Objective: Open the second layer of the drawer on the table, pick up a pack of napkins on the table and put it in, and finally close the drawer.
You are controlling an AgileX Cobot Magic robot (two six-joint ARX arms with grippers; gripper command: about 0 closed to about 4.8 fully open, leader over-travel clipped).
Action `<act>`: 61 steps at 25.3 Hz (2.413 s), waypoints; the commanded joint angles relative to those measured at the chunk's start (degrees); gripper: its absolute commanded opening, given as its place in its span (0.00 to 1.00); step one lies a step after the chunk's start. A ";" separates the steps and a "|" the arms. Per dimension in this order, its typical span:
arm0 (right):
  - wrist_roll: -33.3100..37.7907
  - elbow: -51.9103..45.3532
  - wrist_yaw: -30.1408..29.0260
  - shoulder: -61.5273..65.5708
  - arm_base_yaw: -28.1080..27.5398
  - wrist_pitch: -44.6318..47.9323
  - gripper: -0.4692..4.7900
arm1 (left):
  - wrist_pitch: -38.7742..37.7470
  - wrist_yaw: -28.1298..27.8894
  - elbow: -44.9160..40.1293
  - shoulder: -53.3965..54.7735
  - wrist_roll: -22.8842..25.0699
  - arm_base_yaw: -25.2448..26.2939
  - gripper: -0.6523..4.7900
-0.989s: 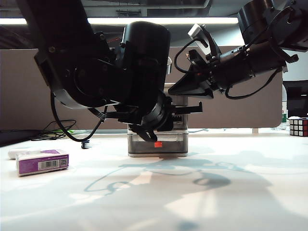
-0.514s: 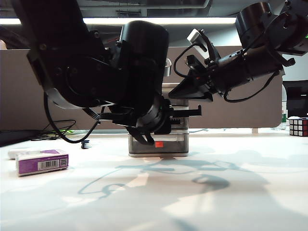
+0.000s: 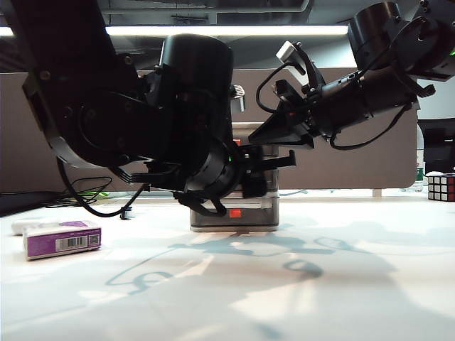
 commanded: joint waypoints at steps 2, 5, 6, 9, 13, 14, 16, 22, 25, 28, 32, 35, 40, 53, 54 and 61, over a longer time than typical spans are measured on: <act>-0.09 0.35 -0.13 -0.20 0.11 0.98 0.08 | 0.44 0.26 1.92 0.81 -0.13 0.20 0.45; -0.09 0.35 -0.13 -0.20 0.11 0.96 0.08 | 0.42 0.37 2.89 1.73 0.07 0.20 0.45; -0.09 0.35 -0.13 -0.20 0.11 0.96 0.08 | 0.42 0.04 2.89 1.73 0.22 0.20 0.45; -0.09 0.35 -0.13 -0.20 0.11 0.96 0.08 | 0.52 0.04 2.89 1.73 0.24 0.55 0.44; -0.09 0.35 -0.13 -0.20 0.11 0.96 0.08 | 0.96 0.24 3.02 2.40 0.20 1.81 0.44; -0.09 0.35 -0.13 -0.20 0.11 0.96 0.08 | 1.22 0.26 3.06 2.43 0.22 2.19 0.44; -0.09 0.35 -0.13 -0.20 0.11 0.98 0.08 | 1.42 0.50 3.10 2.43 0.22 2.32 0.44; -0.09 0.35 -0.13 -0.20 0.11 0.98 0.08 | 2.19 2.21 3.41 2.60 0.22 2.38 0.44; -0.09 0.35 -0.13 -0.20 0.11 0.96 0.08 | 2.25 2.40 3.52 2.67 0.22 2.69 0.38; -0.09 0.35 -0.13 -0.20 0.11 0.96 0.08 | 2.51 2.40 3.52 2.67 0.22 2.69 0.32; -0.09 0.35 -0.13 -0.20 0.11 0.94 0.08 | 2.47 2.75 3.52 2.67 0.22 2.69 0.25; -0.09 0.35 -0.13 -0.20 0.11 0.94 0.08 | 2.47 2.80 3.52 2.67 0.22 2.69 0.14; -0.09 0.35 -0.11 -0.20 0.13 0.98 0.08 | 2.40 2.80 3.52 2.67 0.24 2.67 0.11; -0.09 0.37 1.62 -0.20 0.13 1.86 0.08 | 0.74 -2.01 2.01 1.46 2.82 -2.32 0.11; -0.07 0.37 1.62 -0.20 0.13 1.84 0.08 | 0.74 -2.23 1.51 1.14 2.75 -2.36 0.11; 0.24 0.37 2.01 -0.20 0.13 1.88 0.08 | 0.76 -2.64 -6.60 -4.33 -0.02 -2.49 0.11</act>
